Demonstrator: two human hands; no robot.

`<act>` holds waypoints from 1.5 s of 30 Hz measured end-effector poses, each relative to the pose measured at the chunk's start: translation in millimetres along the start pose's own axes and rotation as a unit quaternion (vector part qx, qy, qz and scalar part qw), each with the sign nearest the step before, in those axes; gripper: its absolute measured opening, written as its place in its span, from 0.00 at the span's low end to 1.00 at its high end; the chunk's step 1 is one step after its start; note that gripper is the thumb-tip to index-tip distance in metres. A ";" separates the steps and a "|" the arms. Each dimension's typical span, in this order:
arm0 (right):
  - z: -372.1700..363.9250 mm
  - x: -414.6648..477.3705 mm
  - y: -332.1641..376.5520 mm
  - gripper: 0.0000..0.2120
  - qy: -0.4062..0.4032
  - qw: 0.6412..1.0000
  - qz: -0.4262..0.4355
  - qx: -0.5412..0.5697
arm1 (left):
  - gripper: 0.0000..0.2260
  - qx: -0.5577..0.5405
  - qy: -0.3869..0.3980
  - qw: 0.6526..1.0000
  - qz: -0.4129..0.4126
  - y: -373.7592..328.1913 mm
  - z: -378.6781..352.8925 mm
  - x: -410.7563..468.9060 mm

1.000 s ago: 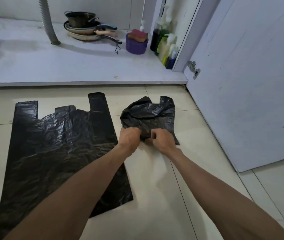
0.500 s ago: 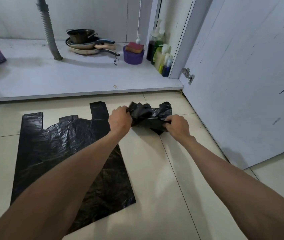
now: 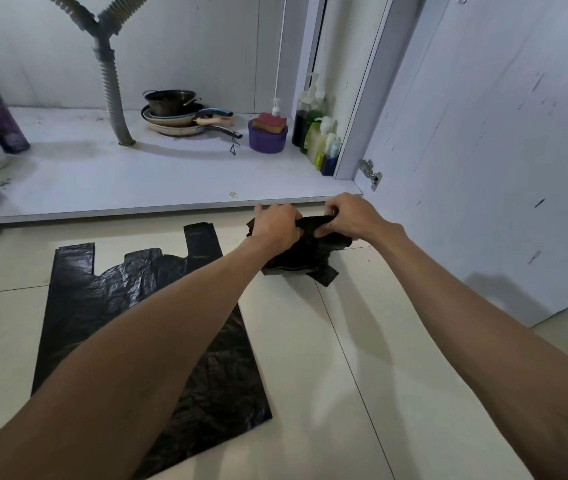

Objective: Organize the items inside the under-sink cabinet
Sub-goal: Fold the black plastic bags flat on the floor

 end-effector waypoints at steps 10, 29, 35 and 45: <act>41.4 -21.2 -26.1 0.11 -0.077 0.994 -0.008 0.081 | 0.23 -0.088 0.007 0.996 0.000 -12.4 30.2 10.1; 86.0 -23.3 -28.2 0.10 -0.110 0.983 -0.016 0.147 | 0.06 -0.391 -0.126 0.910 -0.062 -22.5 148.5 16.5; 71.4 -14.0 -14.6 0.05 -0.118 0.991 -0.009 0.063 | 0.02 -0.358 -0.175 0.917 0.019 71.4 167.8 -13.3; 79.6 6.1 93.3 0.03 -0.121 0.989 0.083 0.022 | 0.07 -0.299 -0.213 0.918 0.152 217.4 200.9 -101.1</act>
Point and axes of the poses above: each hand's wrist, its own x-axis towards the middle knuckle, its own z-axis out of the back of the hand, y = z × x, the point moved 9 cm from there along x, towards the middle knuckle, and after that the axes turned 13 degrees about y, right-handed, at the moved point
